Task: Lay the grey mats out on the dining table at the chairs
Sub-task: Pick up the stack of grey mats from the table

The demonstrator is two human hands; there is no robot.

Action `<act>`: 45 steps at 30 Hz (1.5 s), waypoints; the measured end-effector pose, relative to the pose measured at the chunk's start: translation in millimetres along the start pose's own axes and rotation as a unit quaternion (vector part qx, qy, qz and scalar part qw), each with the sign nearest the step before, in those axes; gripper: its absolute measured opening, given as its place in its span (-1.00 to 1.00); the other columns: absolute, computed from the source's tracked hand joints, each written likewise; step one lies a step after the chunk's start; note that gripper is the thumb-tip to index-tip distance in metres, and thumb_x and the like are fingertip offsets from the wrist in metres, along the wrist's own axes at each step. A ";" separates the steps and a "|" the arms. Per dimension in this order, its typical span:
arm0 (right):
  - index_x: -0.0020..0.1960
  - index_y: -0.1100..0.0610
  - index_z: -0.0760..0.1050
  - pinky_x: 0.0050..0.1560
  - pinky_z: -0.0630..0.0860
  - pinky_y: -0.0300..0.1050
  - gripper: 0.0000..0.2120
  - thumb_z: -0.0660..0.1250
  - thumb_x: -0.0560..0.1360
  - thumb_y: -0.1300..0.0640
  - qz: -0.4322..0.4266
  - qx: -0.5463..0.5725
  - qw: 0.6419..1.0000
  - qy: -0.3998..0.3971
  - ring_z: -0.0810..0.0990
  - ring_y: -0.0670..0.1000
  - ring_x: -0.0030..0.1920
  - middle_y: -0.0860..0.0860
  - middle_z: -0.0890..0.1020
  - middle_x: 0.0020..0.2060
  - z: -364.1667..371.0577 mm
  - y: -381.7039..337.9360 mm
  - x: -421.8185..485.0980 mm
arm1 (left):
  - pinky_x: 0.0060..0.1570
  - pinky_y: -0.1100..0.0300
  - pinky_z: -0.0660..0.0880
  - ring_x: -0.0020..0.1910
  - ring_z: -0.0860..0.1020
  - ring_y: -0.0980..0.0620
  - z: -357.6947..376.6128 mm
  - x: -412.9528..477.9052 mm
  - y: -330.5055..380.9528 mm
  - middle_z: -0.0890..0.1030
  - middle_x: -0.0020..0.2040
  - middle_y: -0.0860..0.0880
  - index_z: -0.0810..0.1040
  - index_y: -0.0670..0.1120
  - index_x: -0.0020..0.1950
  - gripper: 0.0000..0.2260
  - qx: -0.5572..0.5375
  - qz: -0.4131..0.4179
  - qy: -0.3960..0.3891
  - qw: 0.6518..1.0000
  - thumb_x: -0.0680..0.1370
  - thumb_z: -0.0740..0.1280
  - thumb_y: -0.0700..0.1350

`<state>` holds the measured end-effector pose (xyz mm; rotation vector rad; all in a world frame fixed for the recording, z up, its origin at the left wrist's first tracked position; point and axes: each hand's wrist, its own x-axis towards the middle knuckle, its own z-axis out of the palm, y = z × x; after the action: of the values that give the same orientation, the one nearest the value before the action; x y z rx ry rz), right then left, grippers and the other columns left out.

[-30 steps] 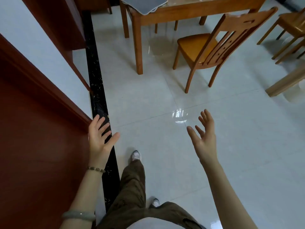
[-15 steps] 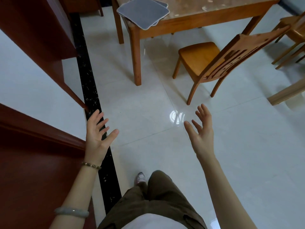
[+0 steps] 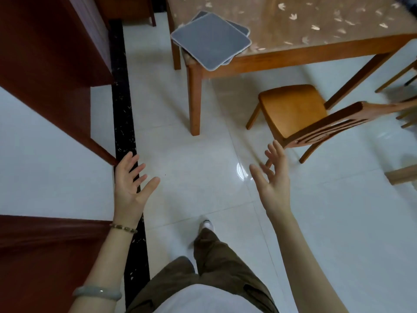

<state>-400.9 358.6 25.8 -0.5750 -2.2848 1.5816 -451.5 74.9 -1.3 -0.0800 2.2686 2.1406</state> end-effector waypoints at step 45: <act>0.47 -0.06 0.14 0.29 0.44 -0.04 -0.35 0.35 0.47 -0.07 0.021 0.032 0.994 0.102 0.37 -0.12 0.37 -0.14 0.35 0.37 331.6 -88.6 520.0 | 0.29 0.07 0.42 0.32 0.44 0.13 -15.9 656.6 32.3 0.37 0.41 0.06 0.28 0.11 0.41 -0.36 0.037 0.013 -0.118 0.992 0.39 0.44 -0.09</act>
<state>-1021.9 312.7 4.3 -0.7372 -2.0779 1.5332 -1108.5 46.1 -1.5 0.1943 2.2196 1.9560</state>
